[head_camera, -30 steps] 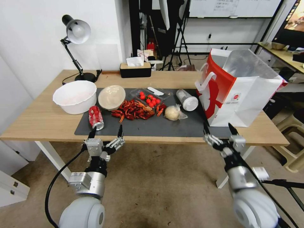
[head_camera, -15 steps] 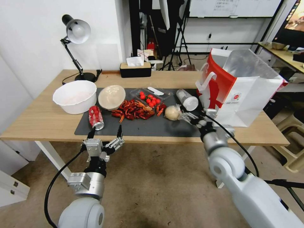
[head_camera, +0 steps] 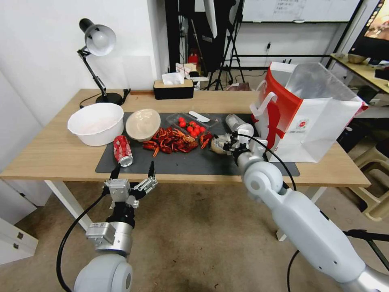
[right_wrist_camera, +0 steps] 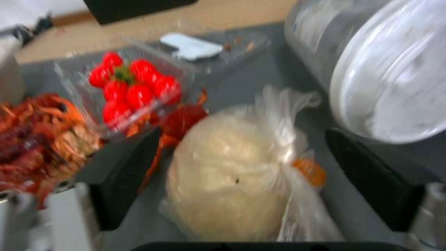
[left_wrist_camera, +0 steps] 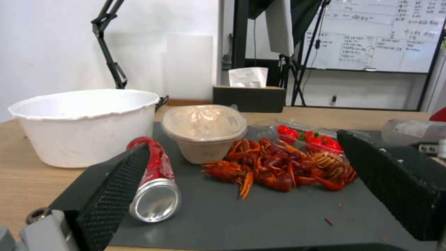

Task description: Pick up the trash from the table and place it into the takeout bag.

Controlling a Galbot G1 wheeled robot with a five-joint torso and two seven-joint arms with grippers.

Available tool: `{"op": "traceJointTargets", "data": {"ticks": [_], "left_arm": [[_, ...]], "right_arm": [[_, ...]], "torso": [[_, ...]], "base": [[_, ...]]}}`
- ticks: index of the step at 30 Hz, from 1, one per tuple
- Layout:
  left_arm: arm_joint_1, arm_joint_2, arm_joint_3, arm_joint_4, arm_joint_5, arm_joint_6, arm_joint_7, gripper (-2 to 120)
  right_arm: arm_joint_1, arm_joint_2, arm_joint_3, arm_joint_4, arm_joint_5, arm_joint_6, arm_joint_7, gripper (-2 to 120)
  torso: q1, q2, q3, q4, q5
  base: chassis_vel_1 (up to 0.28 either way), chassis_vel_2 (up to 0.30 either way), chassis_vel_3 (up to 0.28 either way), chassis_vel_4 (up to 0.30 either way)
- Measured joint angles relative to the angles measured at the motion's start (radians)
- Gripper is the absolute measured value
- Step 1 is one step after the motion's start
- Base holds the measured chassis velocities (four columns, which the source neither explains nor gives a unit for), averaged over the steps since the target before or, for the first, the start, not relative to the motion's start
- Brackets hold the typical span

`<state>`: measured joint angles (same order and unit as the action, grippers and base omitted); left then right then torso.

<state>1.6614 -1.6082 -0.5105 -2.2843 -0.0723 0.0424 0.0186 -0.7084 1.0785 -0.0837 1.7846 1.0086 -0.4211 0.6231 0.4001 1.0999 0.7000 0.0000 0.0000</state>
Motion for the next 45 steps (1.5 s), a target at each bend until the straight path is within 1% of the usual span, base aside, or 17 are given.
{"op": "traceJointTargets", "data": {"ticks": [2, 7, 10, 11, 13, 14, 16, 18, 19, 20, 26, 31, 36, 38, 40, 43, 45], "left_arm": [[0.001, 0.000, -0.002, -0.001, 0.000, -0.003, -0.001, 100], [0.005, 0.000, -0.002, -0.003, 0.000, -0.008, -0.002, 100], [0.005, 0.000, -0.002, -0.003, 0.000, -0.009, -0.002, 100], [0.005, 0.000, -0.002, -0.003, 0.000, -0.009, -0.002, 100], [0.004, 0.000, 0.000, -0.003, 0.000, -0.009, -0.002, 100], [0.004, 0.000, 0.000, -0.003, 0.000, -0.009, -0.002, 100], [0.004, 0.000, 0.002, -0.003, 0.000, -0.009, -0.002, 100], [0.004, 0.000, 0.003, -0.002, 0.000, -0.009, -0.002, 100], [0.003, 0.000, 0.004, -0.002, 0.000, -0.009, -0.002, 100], [0.003, 0.000, 0.004, -0.002, 0.000, -0.009, -0.002, 100], [0.004, 0.000, 0.005, -0.002, 0.001, -0.008, -0.002, 100], [0.004, 0.000, 0.003, -0.002, 0.003, -0.009, -0.002, 100], [0.004, 0.000, 0.002, -0.002, 0.005, -0.009, -0.002, 100], [0.004, 0.000, 0.002, -0.002, 0.005, -0.009, -0.002, 100], [0.004, 0.000, 0.002, -0.002, 0.006, -0.009, -0.002, 100], [0.004, 0.000, 0.007, -0.002, 0.013, -0.009, -0.001, 100], [0.005, 0.000, 0.010, -0.002, 0.016, -0.009, -0.001, 100]], "right_arm": [[0.005, 0.008, -0.004, -0.017, 0.008, -0.009, 0.003, 78], [0.010, 0.022, -0.006, -0.036, 0.019, -0.011, 0.010, 71], [0.000, 0.020, -0.001, -0.031, 0.019, -0.012, 0.010, 58], [0.000, 0.020, -0.001, -0.031, 0.019, -0.012, 0.010, 58], [-0.010, 0.015, 0.007, -0.025, 0.018, -0.012, 0.009, 46], [-0.010, 0.015, 0.007, -0.025, 0.018, -0.012, 0.009, 46], [-0.017, 0.010, 0.013, -0.019, 0.018, -0.013, 0.009, 36], [-0.018, 0.008, 0.014, -0.018, 0.018, -0.013, 0.009, 32], [-0.019, 0.006, 0.016, -0.017, 0.018, -0.014, 0.009, 24], [-0.019, 0.006, 0.016, -0.017, 0.018, -0.014, 0.009, 24], [-0.019, 0.004, 0.018, -0.012, 0.019, -0.018, 0.010, 7], [-0.020, 0.003, 0.022, 0.002, 0.020, -0.013, 0.008, 6], [-0.048, -0.020, 0.058, 0.078, 0.018, 0.061, -0.066, 6], [-0.066, -0.043, 0.087, 0.128, 0.005, 0.115, -0.133, 6], [-0.068, -0.046, 0.091, 0.133, 0.003, 0.122, -0.139, 6], [-0.064, -0.110, 0.203, 0.212, -0.028, 0.210, -0.284, 6], [-0.043, -0.130, 0.243, 0.229, -0.026, 0.218, -0.300, 6]], "torso": [[0.000, 0.000, 0.000, -0.0001, -0.0001], [0.000, 0.000, 0.000, 0.0000, 0.0000], [0.000, 0.000, 0.000, 0.0000, 0.0000], [0.000, 0.000, 0.000, 0.0000, 0.0000], [0.000, 0.000, 0.000, 0.0000, 0.0000], [0.000, 0.000, 0.000, 0.0000, 0.0000], [0.000, 0.000, 0.000, 0.0000, 0.0000], [0.000, 0.000, 0.000, -0.0001, 0.0000], [0.000, 0.000, 0.000, -0.0001, 0.0000], [0.000, 0.000, 0.000, -0.0001, 0.0000], [0.000, 0.000, 0.000, -0.0001, 0.0000], [0.000, 0.000, 0.000, 0.0000, 0.0000], [0.000, 0.000, 0.000, 0.0000, 0.0001], [0.000, 0.000, 0.000, -0.0001, 0.0000], [0.000, 0.000, 0.000, -0.0001, 0.0001], [0.000, 0.000, 0.000, -0.0001, 0.0005], [0.000, 0.000, 0.000, -0.0002, -0.0001]], "base": [[0.000, 0.000, 0.000, 0.000], [0.000, 0.000, 0.000, 0.000], [0.000, 0.000, 0.000, 0.000], [0.000, 0.000, 0.000, 0.000], [0.000, 0.000, 0.000, 0.000], [0.000, 0.000, 0.000, 0.000], [0.000, 0.000, 0.000, 0.000], [0.000, 0.000, 0.000, 0.000], [0.000, 0.000, 0.000, 0.000], [0.000, 0.000, 0.000, 0.000], [0.000, 0.000, 0.000, 0.000], [0.000, 0.000, 0.000, 0.000], [0.000, 0.000, 0.000, 0.000], [0.000, 0.000, 0.000, 0.000], [0.000, 0.000, 0.000, 0.000], [0.000, 0.000, 0.000, 0.000], [0.000, 0.000, 0.000, 0.000]]}}
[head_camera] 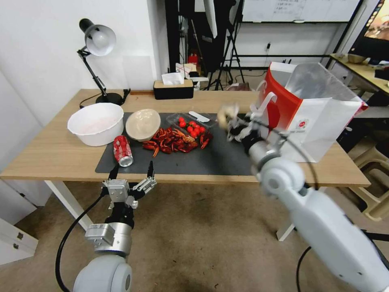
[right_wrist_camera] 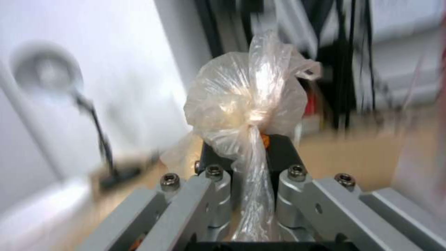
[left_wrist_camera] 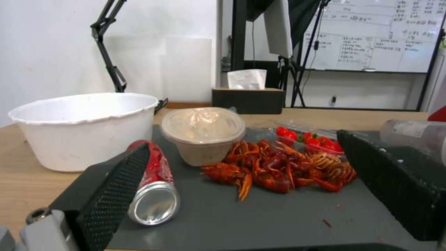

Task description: Pick up the trash from the table and place it into the takeout bag.

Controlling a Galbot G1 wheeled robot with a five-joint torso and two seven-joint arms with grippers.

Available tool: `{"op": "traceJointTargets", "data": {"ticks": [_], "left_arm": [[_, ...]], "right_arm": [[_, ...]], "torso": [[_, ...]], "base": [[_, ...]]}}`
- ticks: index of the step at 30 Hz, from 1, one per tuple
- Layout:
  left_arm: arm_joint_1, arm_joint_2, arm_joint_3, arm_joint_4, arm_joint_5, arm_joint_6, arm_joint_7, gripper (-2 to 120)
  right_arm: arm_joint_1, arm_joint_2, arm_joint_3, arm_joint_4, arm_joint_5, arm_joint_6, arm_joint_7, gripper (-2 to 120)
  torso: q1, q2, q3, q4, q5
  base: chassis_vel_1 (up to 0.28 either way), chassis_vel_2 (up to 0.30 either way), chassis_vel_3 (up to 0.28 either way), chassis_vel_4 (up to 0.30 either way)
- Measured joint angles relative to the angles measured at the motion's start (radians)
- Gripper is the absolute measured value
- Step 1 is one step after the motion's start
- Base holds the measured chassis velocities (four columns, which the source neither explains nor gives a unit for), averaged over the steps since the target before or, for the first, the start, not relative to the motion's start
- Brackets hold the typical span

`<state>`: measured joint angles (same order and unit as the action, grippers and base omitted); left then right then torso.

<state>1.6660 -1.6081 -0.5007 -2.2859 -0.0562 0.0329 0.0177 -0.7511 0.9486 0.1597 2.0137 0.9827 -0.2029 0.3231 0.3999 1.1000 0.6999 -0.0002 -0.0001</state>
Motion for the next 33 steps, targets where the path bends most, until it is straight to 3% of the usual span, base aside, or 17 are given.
{"op": "traceJointTargets", "data": {"ticks": [6, 11, 13, 23, 31, 33], "left_arm": [[0.003, 0.000, 0.005, 0.000, 0.004, 0.000, 0.001, 100], [0.009, 0.000, 0.017, -0.007, 0.014, -0.003, 0.005, 100], [0.012, 0.000, 0.023, -0.013, 0.018, -0.005, 0.008, 100], [0.022, 0.000, 0.026, -0.025, 0.020, -0.011, 0.013, 100], [0.024, 0.000, 0.025, -0.025, 0.020, -0.017, 0.013, 100], [0.022, 0.000, 0.024, -0.021, 0.020, -0.018, 0.012, 100]], "right_arm": [[0.060, -0.045, 0.077, 0.015, 0.030, -0.002, 0.002, 5], [0.197, -0.154, 0.162, -0.031, 0.110, -0.086, 0.126, 5], [0.247, -0.190, 0.178, -0.084, 0.169, -0.183, 0.217, 5], [0.287, -0.192, 0.163, -0.223, 0.249, -0.340, 0.344, 5], [0.282, -0.172, 0.155, -0.243, 0.313, -0.406, 0.397, 30], [0.279, -0.170, 0.154, -0.243, 0.318, -0.417, 0.401, 41]], "torso": [[0.000, 0.000, 0.000, 0.0003, 0.0005], [0.000, 0.000, 0.000, 0.0001, 0.0004], [0.000, 0.000, 0.000, 0.0001, 0.0003], [0.000, 0.000, 0.000, 0.0002, 0.0003], [0.000, 0.000, 0.000, 0.0002, 0.0001], [0.000, 0.000, 0.000, 0.0003, 0.0001]], "base": [[0.000, 0.000, 0.000, 0.000], [0.000, 0.000, 0.000, 0.000], [0.000, 0.000, 0.000, 0.000], [0.000, 0.000, 0.000, 0.000], [0.000, 0.000, 0.000, 0.000], [0.000, 0.000, 0.000, 0.000]]}}
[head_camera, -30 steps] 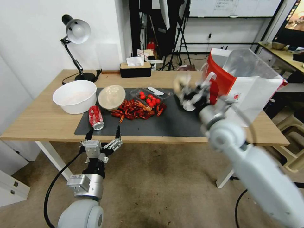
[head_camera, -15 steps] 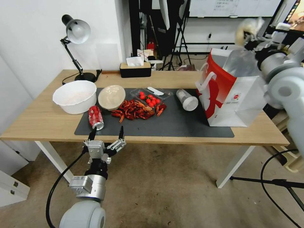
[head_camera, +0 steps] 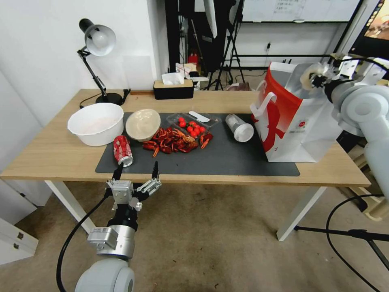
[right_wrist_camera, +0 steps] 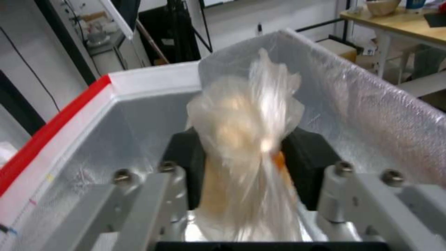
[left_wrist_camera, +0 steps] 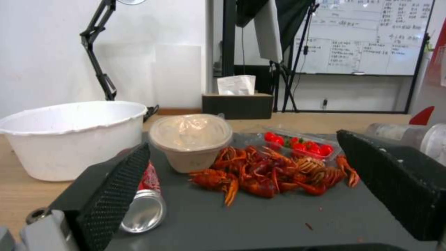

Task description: Pick up the trash from the table and place it into the takeout bag.

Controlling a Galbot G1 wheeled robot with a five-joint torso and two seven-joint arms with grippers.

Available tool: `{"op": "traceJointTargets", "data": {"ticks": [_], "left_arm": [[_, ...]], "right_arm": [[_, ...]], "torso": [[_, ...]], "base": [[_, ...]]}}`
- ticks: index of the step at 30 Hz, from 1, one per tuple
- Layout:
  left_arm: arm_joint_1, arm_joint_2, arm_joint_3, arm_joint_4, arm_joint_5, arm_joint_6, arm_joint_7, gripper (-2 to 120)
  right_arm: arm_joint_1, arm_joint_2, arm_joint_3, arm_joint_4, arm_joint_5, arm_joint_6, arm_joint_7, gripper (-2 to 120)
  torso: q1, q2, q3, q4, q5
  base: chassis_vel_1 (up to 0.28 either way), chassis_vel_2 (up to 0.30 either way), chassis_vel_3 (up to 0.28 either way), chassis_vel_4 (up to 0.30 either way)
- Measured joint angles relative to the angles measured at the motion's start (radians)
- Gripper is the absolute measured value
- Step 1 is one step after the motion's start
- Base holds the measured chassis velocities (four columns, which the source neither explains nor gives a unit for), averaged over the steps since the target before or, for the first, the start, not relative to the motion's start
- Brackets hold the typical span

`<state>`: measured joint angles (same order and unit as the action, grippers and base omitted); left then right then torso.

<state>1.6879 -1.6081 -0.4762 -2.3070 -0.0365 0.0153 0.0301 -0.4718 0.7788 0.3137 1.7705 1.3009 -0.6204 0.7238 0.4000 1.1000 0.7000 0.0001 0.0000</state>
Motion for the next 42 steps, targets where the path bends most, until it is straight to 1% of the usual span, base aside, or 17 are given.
{"op": "traceJointTargets", "data": {"ticks": [2, 4, 6, 8, 10, 12, 13, 16, 17, 20, 21, 24, 27, 34, 35, 37, 42], "left_arm": [[-0.001, 0.000, 0.000, 0.002, 0.000, 0.000, 0.000, 100], [-0.006, 0.000, 0.000, 0.008, 0.000, 0.000, 0.000, 100], [-0.007, 0.000, 0.000, 0.009, 0.000, 0.000, 0.000, 100], [-0.010, 0.000, 0.000, 0.013, -0.001, 0.000, 0.000, 100], [-0.011, 0.000, 0.000, 0.013, -0.002, 0.001, 0.000, 100], [-0.014, 0.000, 0.000, 0.016, -0.004, 0.002, 0.000, 100], [-0.014, 0.000, 0.000, 0.016, -0.004, 0.002, 0.000, 100], [-0.017, 0.000, -0.003, 0.018, -0.007, 0.004, -0.001, 100], [-0.017, 0.000, -0.003, 0.018, -0.007, 0.004, -0.001, 100], [-0.019, 0.000, -0.004, 0.022, -0.008, 0.004, -0.001, 100], [-0.019, 0.000, -0.004, 0.022, -0.008, 0.004, -0.001, 100], [-0.019, 0.000, -0.004, 0.025, -0.010, 0.005, -0.002, 100], [-0.019, 0.000, -0.004, 0.026, -0.011, 0.004, -0.002, 100], [-0.017, 0.000, -0.005, 0.026, -0.011, 0.003, -0.002, 100], [-0.016, 0.000, -0.005, 0.028, -0.011, 0.002, -0.002, 100], [-0.015, 0.000, -0.005, 0.034, -0.014, -0.003, -0.003, 100], [-0.019, 0.000, -0.006, 0.039, -0.020, -0.003, -0.004, 100]], "right_arm": [[-0.001, 0.000, 0.000, 0.000, 0.001, -0.003, 0.000, 45], [-0.002, -0.001, 0.000, -0.001, 0.001, -0.007, 0.000, 59], [-0.002, -0.001, 0.000, -0.001, 0.001, -0.007, 0.000, 60], [-0.002, -0.003, 0.003, 0.003, -0.001, -0.007, -0.005, 72], [-0.002, -0.003, 0.004, 0.005, -0.001, -0.005, -0.007, 74], [-0.010, -0.007, 0.014, 0.032, -0.032, 0.050, -0.055, 88], [-0.010, -0.007, 0.014, 0.032, -0.032, 0.050, -0.055, 88], [-0.051, -0.020, 0.042, 0.100, -0.085, 0.150, -0.140, 97], [-0.051, -0.020, 0.042, 0.100, -0.085, 0.150, -0.140, 97], [-0.121, -0.033, 0.075, 0.203, -0.121, 0.266, -0.220, 100], [-0.121, -0.033, 0.075, 0.203, -0.121, 0.266, -0.220, 100], [-0.260, -0.040, 0.131, 0.312, -0.208, 0.411, -0.339, 100], [-0.363, -0.038, 0.146, 0.379, -0.279, 0.468, -0.400, 100], [-0.560, 0.011, 0.156, 0.501, -0.504, 0.593, -0.483, 100], [-0.613, 0.030, 0.166, 0.525, -0.560, 0.617, -0.495, 100], [-0.903, 0.150, 0.200, 0.585, -0.811, 0.732, -0.536, 100], [-1.072, 0.238, 0.190, 0.587, -0.963, 0.816, -0.538, 100]], "torso": [[0.000, 0.000, 0.000, -0.0001, -0.0001], [0.000, 0.000, 0.000, -0.0001, 0.0000], [0.000, 0.000, 0.000, -0.0001, 0.0000], [0.000, 0.000, 0.000, -0.0001, 0.0000], [0.000, 0.000, 0.000, -0.0001, 0.0000], [0.000, 0.000, 0.000, 0.0000, -0.0001], [0.000, 0.000, 0.000, 0.0000, -0.0001], [0.000, 0.000, 0.000, -0.0001, 0.0000], [0.000, 0.000, 0.000, -0.0001, 0.0000], [0.000, 0.000, 0.000, 0.0000, -0.0001], [0.000, 0.000, 0.000, 0.0000, -0.0001], [0.000, 0.000, 0.000, 0.0000, -0.0002], [0.000, 0.000, 0.000, -0.0007, 0.0001], [0.000, 0.000, 0.000, 0.0001, -0.0002], [0.000, 0.000, 0.000, 0.0001, -0.0002], [0.000, 0.000, 0.000, -0.0004, -0.0001], [0.000, 0.000, 0.000, -0.0004, -0.0001]], "base": [[0.000, 0.000, 0.000, 0.000], [0.000, 0.000, 0.000, 0.000], [0.000, 0.000, 0.000, 0.000], [0.000, 0.000, 0.000, 0.000], [0.000, 0.000, 0.000, 0.000], [0.000, 0.000, 0.000, 0.000], [0.000, 0.000, 0.000, 0.000], [0.000, 0.000, 0.000, 0.000], [0.000, 0.000, 0.000, 0.000], [0.000, 0.000, 0.000, 0.000], [0.000, 0.000, 0.000, 0.000], [0.000, 0.000, 0.000, 0.000], [0.000, 0.000, 0.000, 0.000], [0.000, 0.000, 0.000, 0.000], [0.000, 0.000, 0.000, 0.000], [0.000, 0.000, 0.000, 0.000], [0.000, 0.000, 0.000, 0.000]]}}
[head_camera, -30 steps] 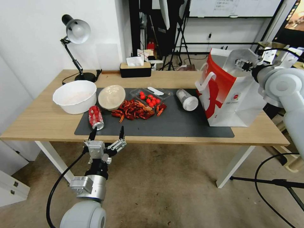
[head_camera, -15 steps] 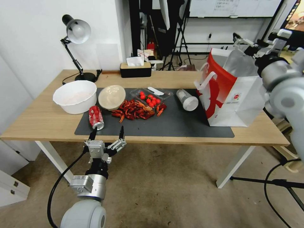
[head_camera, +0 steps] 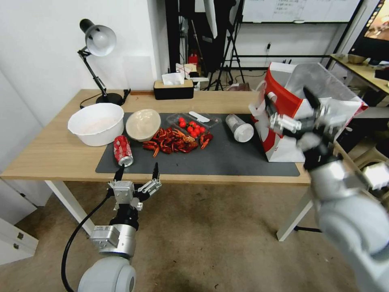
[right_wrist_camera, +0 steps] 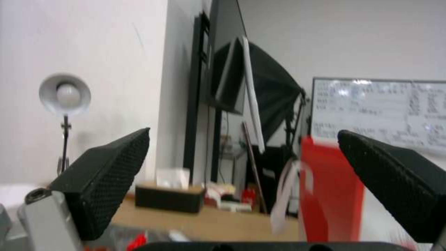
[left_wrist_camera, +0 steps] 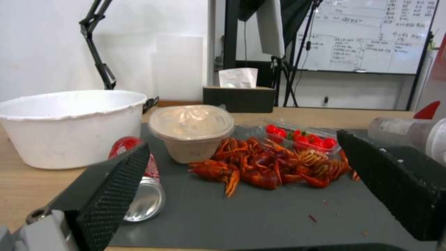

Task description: Pick up the trash from the table and place it into the takeout bag.

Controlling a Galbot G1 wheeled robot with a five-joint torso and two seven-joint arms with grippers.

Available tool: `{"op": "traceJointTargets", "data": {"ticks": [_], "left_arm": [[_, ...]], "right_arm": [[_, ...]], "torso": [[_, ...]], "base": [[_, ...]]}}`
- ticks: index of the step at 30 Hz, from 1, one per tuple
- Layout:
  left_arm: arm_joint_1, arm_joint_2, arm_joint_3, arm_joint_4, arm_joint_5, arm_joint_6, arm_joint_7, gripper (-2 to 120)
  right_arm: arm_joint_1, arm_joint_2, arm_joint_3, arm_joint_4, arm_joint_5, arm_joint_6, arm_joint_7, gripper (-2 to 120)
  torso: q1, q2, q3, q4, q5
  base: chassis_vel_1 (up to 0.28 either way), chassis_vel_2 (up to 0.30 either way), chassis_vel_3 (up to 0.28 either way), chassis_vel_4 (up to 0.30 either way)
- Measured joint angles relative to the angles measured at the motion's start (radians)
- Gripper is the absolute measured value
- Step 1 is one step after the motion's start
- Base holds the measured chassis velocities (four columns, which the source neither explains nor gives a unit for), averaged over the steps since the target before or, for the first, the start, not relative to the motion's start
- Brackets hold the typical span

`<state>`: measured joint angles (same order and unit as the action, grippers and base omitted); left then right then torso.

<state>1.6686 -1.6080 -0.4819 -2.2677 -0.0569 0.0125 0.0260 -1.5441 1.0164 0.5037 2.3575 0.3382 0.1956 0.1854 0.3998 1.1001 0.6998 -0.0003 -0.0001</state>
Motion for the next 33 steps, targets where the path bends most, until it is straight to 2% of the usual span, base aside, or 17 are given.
{"op": "traceJointTargets", "data": {"ticks": [4, 15, 24, 33], "left_arm": [[-0.004, 0.000, -0.001, 0.005, -0.007, 0.000, -0.001, 100], [-0.007, 0.002, -0.004, 0.009, -0.016, -0.002, -0.002, 100], [-0.008, 0.002, -0.005, 0.010, -0.017, -0.003, -0.003, 100], [-0.007, 0.001, -0.006, 0.010, -0.016, -0.003, -0.003, 100]], "right_arm": [[-0.137, 0.076, -0.024, -0.045, -0.091, 0.063, 0.026, 100], [-0.249, 0.136, -0.078, -0.194, -0.101, 0.146, 0.058, 100], [-0.235, 0.138, -0.084, -0.226, -0.081, 0.150, 0.058, 100], [-0.168, 0.116, -0.104, -0.184, -0.036, 0.074, 0.089, 100]], "torso": [[0.000, 0.000, 0.000, 0.0003, 0.0000], [0.000, 0.000, 0.000, 0.0003, 0.0001], [0.000, 0.000, 0.000, 0.0003, 0.0000], [0.000, 0.000, 0.000, 0.0000, 0.0000]], "base": [[0.000, 0.000, 0.000, 0.000], [0.000, 0.000, 0.000, 0.000], [0.000, 0.000, 0.000, 0.000], [0.000, 0.000, 0.000, 0.000]]}}
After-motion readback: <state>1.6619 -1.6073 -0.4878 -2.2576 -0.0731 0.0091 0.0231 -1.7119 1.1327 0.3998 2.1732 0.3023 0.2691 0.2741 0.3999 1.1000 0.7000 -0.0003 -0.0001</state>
